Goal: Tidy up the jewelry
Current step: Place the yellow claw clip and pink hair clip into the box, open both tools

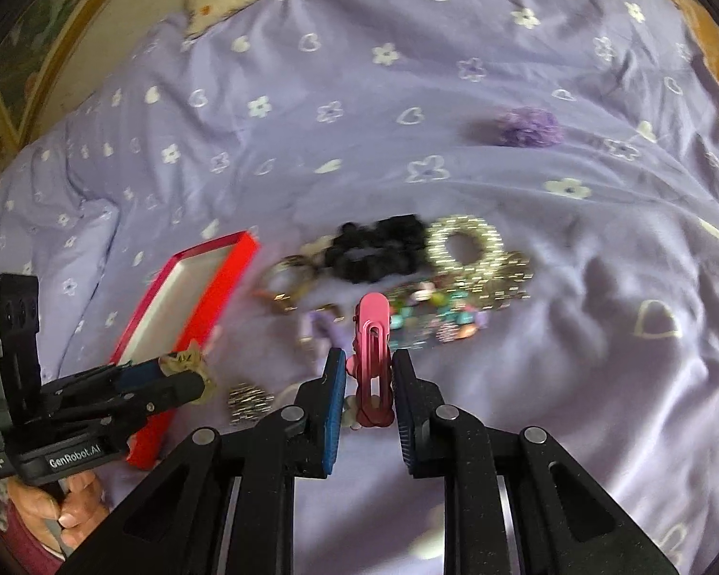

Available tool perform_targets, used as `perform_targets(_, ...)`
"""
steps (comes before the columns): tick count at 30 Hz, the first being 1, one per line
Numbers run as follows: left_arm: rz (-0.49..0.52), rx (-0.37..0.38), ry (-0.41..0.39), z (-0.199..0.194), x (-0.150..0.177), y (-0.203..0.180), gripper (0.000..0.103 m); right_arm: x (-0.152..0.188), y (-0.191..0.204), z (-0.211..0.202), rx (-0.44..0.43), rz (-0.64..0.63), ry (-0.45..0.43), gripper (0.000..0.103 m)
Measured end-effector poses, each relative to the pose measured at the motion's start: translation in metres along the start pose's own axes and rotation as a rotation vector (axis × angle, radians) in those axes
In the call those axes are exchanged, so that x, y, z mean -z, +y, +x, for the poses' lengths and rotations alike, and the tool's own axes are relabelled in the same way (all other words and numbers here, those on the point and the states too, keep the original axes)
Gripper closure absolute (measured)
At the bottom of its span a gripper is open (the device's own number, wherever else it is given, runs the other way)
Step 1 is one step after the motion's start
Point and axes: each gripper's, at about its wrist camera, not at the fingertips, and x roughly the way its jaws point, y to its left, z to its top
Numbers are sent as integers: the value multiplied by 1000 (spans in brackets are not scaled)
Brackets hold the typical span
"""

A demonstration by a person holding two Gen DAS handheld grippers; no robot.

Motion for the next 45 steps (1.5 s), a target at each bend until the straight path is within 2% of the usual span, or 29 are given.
perform_targets(11, -57, -56, -75, -45, 9, 44, 65, 2, 58, 19, -94, -71, 36, 84)
perform_targets(23, -165, -119, -105, -63, 18, 111, 65, -6, 123, 51, -177, -153, 77, 84)
perform_targets(32, -205, -173, -91, -52, 13, 158, 65, -17, 165, 104, -212, -201, 137, 84)
perform_targets(45, -216, -232, -6, -10, -1, 204, 65, -33, 193, 171, -157, -300, 216, 83)
